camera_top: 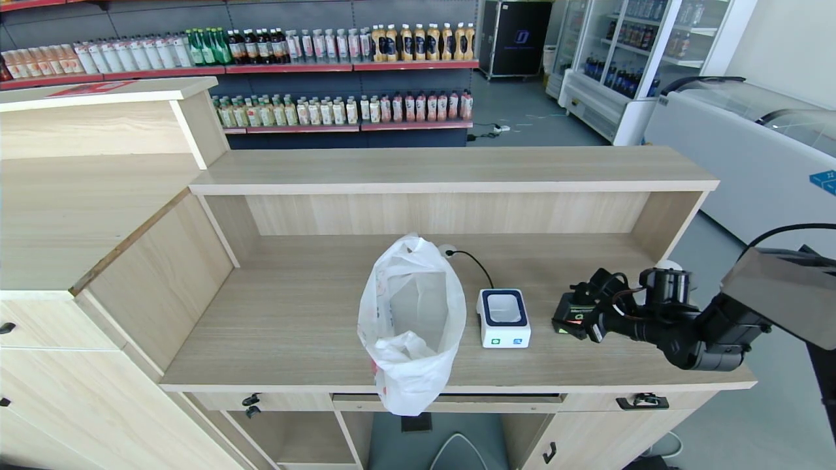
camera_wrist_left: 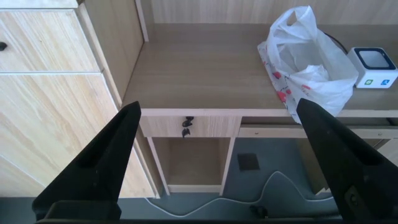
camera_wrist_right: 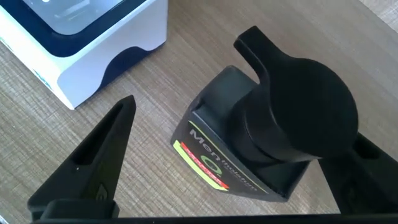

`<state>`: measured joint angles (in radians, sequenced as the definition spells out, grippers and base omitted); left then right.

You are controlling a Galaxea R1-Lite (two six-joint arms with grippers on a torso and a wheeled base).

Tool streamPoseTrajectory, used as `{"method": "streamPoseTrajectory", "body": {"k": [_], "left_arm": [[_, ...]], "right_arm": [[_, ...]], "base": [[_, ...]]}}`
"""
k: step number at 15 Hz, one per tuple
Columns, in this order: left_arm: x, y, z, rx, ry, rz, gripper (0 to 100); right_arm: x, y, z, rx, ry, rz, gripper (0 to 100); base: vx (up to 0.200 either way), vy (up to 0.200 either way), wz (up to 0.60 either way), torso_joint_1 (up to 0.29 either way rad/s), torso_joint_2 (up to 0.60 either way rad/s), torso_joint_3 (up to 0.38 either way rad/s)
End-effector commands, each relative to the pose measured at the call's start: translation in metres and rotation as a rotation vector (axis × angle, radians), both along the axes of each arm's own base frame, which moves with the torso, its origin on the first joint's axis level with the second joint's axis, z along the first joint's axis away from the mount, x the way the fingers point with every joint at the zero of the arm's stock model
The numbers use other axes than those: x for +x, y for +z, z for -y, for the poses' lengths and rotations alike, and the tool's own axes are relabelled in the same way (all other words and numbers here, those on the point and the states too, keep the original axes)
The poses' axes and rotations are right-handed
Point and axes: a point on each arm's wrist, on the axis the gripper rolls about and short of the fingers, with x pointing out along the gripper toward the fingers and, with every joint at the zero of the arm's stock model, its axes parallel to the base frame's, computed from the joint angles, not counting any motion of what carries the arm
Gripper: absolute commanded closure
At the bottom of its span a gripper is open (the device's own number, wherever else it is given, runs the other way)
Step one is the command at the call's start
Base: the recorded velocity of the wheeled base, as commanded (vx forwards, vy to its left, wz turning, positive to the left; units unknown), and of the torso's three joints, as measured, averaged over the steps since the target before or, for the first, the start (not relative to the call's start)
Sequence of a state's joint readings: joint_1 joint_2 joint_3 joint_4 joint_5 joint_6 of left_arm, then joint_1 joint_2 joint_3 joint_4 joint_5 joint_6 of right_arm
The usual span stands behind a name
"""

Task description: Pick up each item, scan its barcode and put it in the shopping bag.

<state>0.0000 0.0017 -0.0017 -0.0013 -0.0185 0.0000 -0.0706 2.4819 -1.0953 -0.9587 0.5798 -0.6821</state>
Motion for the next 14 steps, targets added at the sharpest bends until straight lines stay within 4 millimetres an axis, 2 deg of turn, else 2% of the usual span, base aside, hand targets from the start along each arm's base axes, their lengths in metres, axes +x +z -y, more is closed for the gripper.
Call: {"method": "streamPoseTrajectory", "body": {"k": [1, 3, 4, 7, 9, 12, 13, 14], "left_arm": [[0.000, 0.000, 0.000, 0.000, 0.000, 0.000, 0], [0.000, 0.000, 0.000, 0.000, 0.000, 0.000, 0], [0.000, 0.000, 0.000, 0.000, 0.000, 0.000, 0], [0.000, 0.000, 0.000, 0.000, 0.000, 0.000, 0], [0.000, 0.000, 0.000, 0.000, 0.000, 0.000, 0], [0.000, 0.000, 0.000, 0.000, 0.000, 0.000, 0], [0.000, 0.000, 0.000, 0.000, 0.000, 0.000, 0], [0.000, 0.000, 0.000, 0.000, 0.000, 0.000, 0]], "right_arm": [[0.006, -0.011, -0.008, 0.001, 0.020, -0.009, 0], [0.006, -0.017, -0.011, 0.005, 0.039, -0.019, 0], [0.006, -0.020, -0.012, 0.006, 0.041, -0.023, 100], [0.008, -0.023, -0.014, 0.004, 0.045, -0.018, 100], [0.008, -0.014, -0.013, -0.028, 0.054, 0.020, 100], [0.003, 0.027, -0.003, -0.072, 0.041, 0.136, 100], [-0.005, 0.061, 0.002, -0.079, 0.023, 0.209, 100], [-0.015, 0.086, 0.006, -0.086, 0.012, 0.255, 100]], "base": [[0.000, 0.000, 0.00, 0.000, 0.00, 0.000], [0.000, 0.000, 0.00, 0.000, 0.00, 0.000], [0.000, 0.000, 0.00, 0.000, 0.00, 0.000], [0.000, 0.000, 0.00, 0.000, 0.00, 0.000], [0.000, 0.000, 0.00, 0.000, 0.00, 0.000], [0.000, 0.000, 0.00, 0.000, 0.00, 0.000], [0.000, 0.000, 0.00, 0.000, 0.00, 0.000], [0.000, 0.000, 0.00, 0.000, 0.00, 0.000]]}}
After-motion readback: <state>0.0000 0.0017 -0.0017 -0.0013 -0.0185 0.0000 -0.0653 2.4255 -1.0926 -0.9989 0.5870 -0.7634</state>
